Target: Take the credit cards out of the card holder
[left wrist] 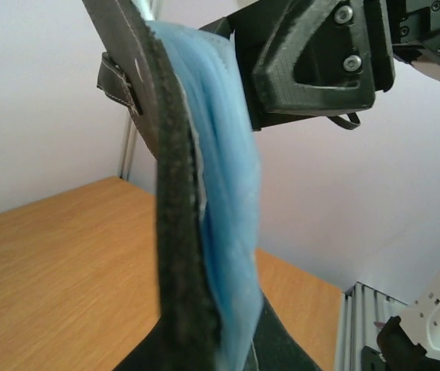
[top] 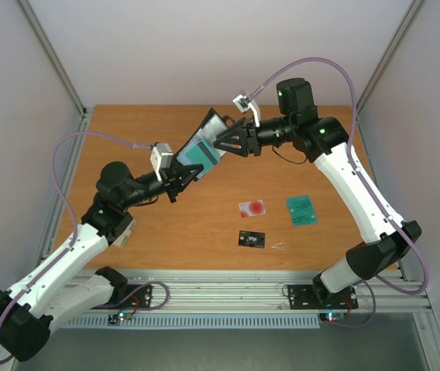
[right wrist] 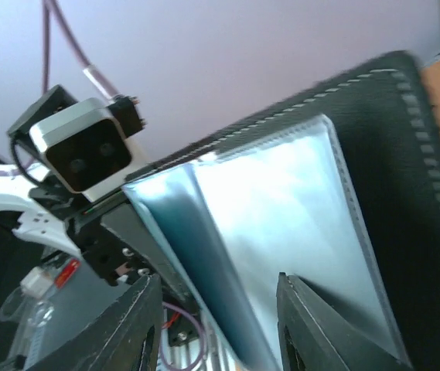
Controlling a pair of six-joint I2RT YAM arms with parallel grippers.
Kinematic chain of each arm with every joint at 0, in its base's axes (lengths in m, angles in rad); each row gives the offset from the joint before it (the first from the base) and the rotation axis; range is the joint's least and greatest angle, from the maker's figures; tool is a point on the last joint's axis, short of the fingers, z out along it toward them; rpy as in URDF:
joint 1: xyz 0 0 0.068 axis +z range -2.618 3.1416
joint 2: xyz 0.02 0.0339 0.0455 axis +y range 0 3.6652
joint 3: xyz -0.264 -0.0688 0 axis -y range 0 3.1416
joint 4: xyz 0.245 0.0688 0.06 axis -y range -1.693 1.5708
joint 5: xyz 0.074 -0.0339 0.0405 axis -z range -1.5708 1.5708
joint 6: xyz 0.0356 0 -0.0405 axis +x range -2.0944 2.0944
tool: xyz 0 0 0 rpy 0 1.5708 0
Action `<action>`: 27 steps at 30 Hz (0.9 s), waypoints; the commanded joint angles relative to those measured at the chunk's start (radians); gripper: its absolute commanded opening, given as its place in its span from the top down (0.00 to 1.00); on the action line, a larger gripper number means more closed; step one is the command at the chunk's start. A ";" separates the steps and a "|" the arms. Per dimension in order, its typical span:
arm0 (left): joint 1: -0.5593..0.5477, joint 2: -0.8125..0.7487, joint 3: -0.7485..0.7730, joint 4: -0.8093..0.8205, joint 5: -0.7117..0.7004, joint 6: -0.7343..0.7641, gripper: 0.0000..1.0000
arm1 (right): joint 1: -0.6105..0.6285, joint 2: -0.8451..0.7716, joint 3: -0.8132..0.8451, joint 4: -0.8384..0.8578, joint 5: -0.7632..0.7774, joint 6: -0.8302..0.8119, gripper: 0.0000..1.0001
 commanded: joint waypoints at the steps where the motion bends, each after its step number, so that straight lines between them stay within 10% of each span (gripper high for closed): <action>1: -0.007 0.014 0.018 0.108 0.067 -0.024 1.00 | 0.009 0.016 0.052 -0.065 -0.114 -0.029 0.59; 20: -0.010 0.030 0.026 0.100 0.105 -0.011 1.00 | 0.049 0.063 0.103 -0.262 -0.050 -0.149 0.98; 27: -0.010 0.027 0.019 0.094 0.110 -0.006 0.97 | 0.050 0.037 0.085 -0.220 -0.045 -0.154 0.99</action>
